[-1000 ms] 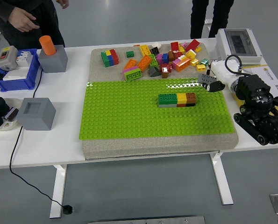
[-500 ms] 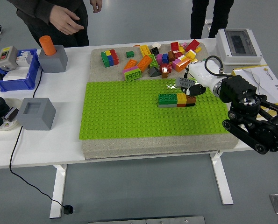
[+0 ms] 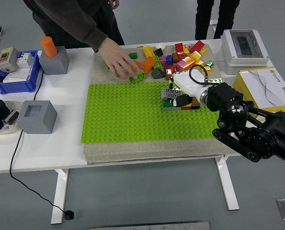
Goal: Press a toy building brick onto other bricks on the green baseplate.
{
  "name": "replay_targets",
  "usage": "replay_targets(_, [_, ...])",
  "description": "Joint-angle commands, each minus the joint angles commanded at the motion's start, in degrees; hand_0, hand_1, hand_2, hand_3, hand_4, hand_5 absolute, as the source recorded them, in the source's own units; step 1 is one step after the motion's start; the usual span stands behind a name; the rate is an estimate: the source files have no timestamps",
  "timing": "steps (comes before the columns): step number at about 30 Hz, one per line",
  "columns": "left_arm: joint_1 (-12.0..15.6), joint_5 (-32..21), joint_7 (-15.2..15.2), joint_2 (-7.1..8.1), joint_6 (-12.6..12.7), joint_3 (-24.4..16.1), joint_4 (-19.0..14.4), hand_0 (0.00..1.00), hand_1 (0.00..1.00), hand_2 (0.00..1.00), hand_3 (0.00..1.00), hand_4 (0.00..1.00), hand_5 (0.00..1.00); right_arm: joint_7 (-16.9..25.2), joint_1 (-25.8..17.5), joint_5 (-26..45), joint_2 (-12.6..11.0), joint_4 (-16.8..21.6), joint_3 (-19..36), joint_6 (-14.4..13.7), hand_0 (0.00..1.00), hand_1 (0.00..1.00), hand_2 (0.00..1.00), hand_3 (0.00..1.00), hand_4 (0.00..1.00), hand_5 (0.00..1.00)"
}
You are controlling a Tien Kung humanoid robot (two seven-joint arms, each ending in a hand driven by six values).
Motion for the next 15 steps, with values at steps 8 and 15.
replay_targets(8, [0.0, 0.1, 0.0, 0.05, 0.0, 0.0, 0.0, 0.787, 0.802, 0.789, 0.429, 0.998, 0.844, 0.4, 0.4, 0.2, 1.0, -2.5, -0.6, 0.0, 0.808, 0.835, 0.87, 0.549, 0.718, 0.393])
replay_targets(15, [0.0, 0.1, 0.0, 0.07, 0.0, 0.1, 0.0, 0.787, 0.802, 0.79, 0.429, 0.998, 0.843, 0.7, 0.5, 0.4, 1.5, -3.7, -0.8, -0.1, 0.811, 0.835, 0.87, 0.55, 0.719, 0.395])
